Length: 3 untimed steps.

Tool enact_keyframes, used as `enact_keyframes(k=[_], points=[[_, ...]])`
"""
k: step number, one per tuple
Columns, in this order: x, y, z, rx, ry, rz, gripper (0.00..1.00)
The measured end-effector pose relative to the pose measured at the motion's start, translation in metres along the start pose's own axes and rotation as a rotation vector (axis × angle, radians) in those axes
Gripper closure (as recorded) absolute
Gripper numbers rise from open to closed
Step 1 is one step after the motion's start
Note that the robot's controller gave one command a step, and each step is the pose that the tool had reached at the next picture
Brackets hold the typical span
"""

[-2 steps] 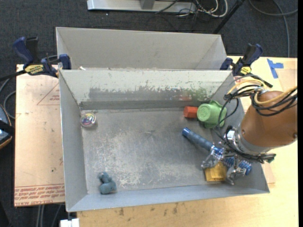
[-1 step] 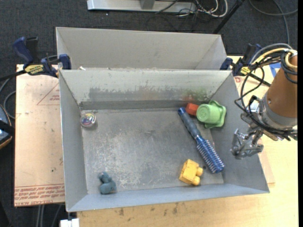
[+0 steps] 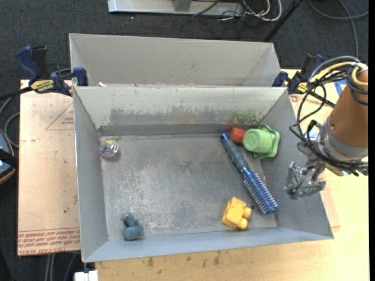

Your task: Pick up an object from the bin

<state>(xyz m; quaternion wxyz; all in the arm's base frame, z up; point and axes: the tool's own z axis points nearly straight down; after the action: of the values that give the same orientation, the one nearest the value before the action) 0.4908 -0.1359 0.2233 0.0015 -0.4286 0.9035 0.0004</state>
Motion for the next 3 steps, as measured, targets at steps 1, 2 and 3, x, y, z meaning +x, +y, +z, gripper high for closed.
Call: enact_keyframes(k=[1, 2, 3], points=[[-0.016, 0.003, 0.146, -0.013, -0.015, -0.240, 0.00], [-0.048, -0.031, 0.135, -0.011, -0.022, -0.621, 0.00], [-0.041, -0.036, 0.136, -0.004, -0.009, -0.619, 1.00]])
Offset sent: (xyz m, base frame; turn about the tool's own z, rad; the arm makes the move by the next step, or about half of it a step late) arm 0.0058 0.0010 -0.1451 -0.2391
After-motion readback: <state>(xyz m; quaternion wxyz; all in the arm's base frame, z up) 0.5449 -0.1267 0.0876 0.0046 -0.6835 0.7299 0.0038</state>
